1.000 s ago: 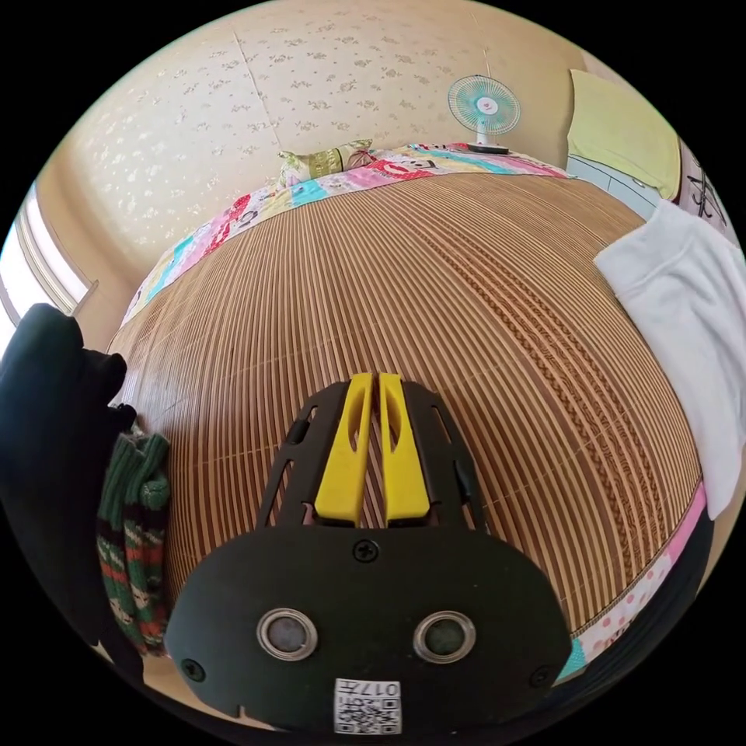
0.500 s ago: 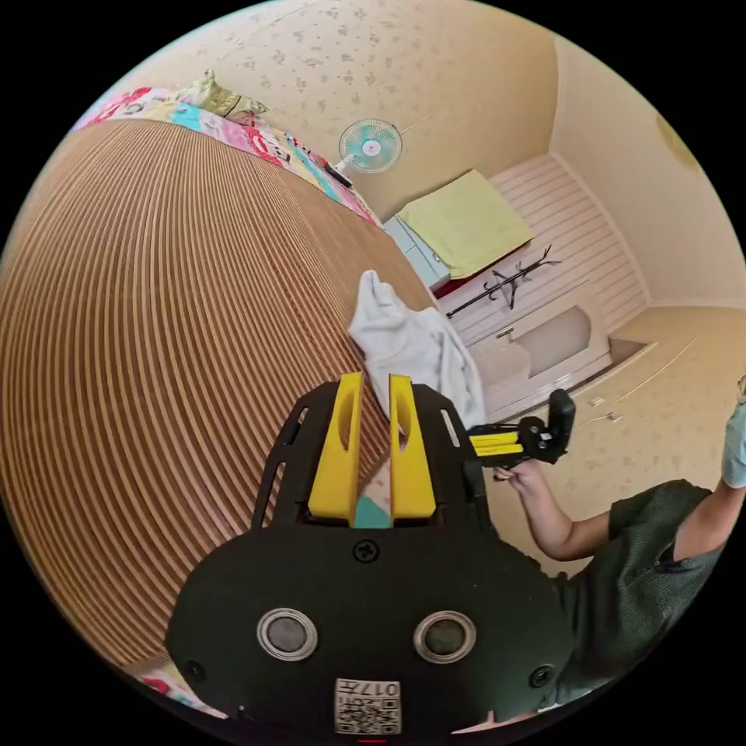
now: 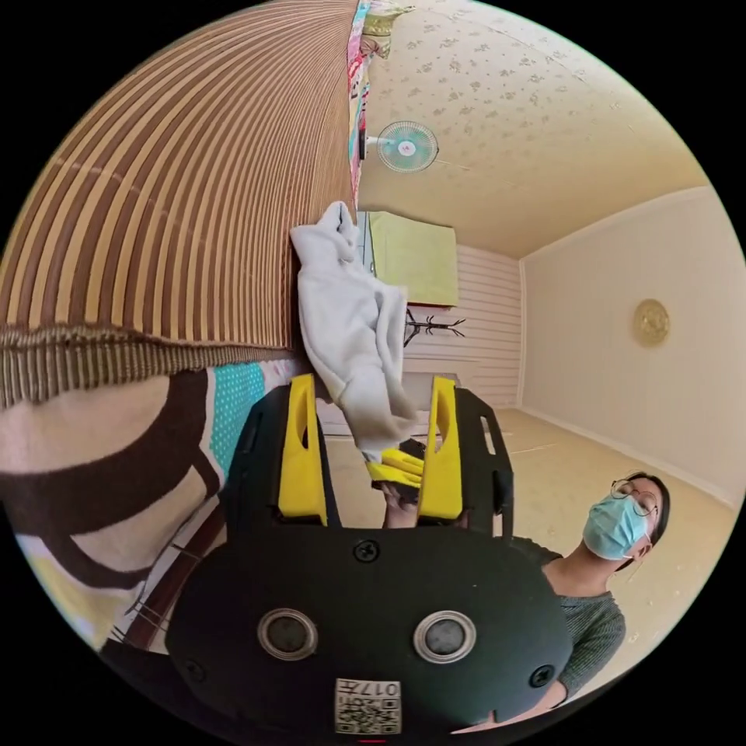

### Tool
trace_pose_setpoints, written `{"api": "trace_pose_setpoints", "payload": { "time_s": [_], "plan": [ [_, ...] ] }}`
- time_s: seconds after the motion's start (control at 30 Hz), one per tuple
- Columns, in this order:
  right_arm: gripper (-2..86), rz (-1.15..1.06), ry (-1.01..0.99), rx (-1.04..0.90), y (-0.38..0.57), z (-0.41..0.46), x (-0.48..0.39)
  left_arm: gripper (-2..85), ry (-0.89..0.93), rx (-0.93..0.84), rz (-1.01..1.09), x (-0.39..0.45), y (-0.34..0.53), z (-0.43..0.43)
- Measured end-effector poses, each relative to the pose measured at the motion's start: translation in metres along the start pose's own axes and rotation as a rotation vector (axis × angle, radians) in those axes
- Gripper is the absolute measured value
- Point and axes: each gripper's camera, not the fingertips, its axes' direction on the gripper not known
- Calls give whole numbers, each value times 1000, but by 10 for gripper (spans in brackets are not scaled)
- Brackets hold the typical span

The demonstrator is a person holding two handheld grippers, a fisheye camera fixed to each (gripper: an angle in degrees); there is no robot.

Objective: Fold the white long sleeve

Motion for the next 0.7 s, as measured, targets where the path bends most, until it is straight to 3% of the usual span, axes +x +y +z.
{"api": "trace_pose_setpoints", "payload": {
  "time_s": [0.07, 0.2, 0.27, 0.33, 0.43, 0.6, 0.7],
  "plan": [
    [30, -9, -60, 31, 0, -7, -5, 99, 83, 4, -3, -6, 12, -15],
    [30, 45, -197, 165, 9, -37, 1, 62, 354, 13, 159, 1, 36, -45],
    [30, 60, -340, 277, 14, -62, 13, 52, 468, -28, 422, 42, 56, -62],
    [29, 41, -610, 460, 20, -95, 28, 50, 534, -87, 610, 80, 73, -72],
    [27, -88, -898, 562, 15, -126, 30, 49, 706, -216, 955, 151, 115, -85],
    [26, -440, -1111, 623, 12, -173, 26, 43, 1106, -269, 1400, 227, 202, -136],
    [37, -397, -1025, 650, 20, -181, 50, 44, 1334, -357, 1609, 258, 258, -175]
  ]
}}
